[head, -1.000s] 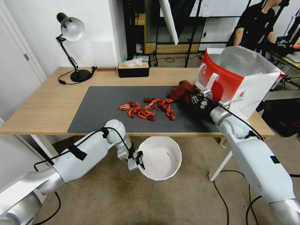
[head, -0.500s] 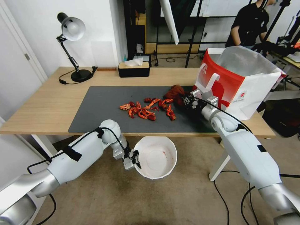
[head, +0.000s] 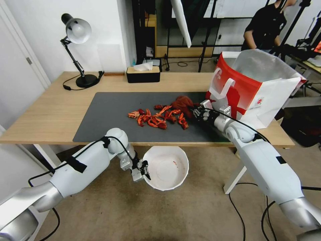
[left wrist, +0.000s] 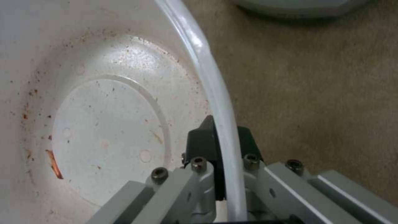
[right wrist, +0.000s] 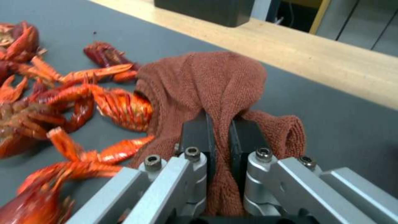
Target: Sweep shrimp from table into container with towel, then put container into takeout bag.
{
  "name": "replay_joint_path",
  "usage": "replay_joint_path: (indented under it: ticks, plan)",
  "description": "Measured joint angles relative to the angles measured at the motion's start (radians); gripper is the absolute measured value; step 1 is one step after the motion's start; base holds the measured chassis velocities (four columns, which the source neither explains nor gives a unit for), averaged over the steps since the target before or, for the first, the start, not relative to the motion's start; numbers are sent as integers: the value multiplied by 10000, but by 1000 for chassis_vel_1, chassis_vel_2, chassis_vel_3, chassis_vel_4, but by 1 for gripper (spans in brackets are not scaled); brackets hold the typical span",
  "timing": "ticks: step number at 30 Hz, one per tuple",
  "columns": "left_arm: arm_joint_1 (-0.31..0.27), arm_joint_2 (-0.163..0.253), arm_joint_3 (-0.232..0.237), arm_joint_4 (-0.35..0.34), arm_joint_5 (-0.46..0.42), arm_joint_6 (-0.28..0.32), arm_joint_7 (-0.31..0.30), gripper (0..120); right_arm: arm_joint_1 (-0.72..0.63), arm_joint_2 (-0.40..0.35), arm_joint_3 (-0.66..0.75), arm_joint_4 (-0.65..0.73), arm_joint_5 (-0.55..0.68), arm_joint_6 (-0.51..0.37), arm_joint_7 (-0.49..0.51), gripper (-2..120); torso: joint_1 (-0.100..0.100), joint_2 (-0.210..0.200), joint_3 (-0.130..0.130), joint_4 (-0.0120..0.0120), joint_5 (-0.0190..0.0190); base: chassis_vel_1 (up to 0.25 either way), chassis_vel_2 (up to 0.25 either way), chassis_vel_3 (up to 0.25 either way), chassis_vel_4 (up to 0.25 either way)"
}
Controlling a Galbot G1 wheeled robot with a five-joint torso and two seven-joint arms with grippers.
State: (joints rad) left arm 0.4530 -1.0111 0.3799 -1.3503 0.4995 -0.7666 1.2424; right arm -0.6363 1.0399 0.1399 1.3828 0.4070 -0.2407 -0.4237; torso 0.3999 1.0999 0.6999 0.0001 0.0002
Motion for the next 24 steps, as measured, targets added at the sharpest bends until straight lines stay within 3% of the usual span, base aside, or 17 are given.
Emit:
replay_joint_path:
  ticks: [24]
  plan:
    - [-132,-81,-111,252,-189,92,-28,0,-1134,-91,169,1160,197,-81,-27,4,-2,4,-2,0,1,0,0,0,0]
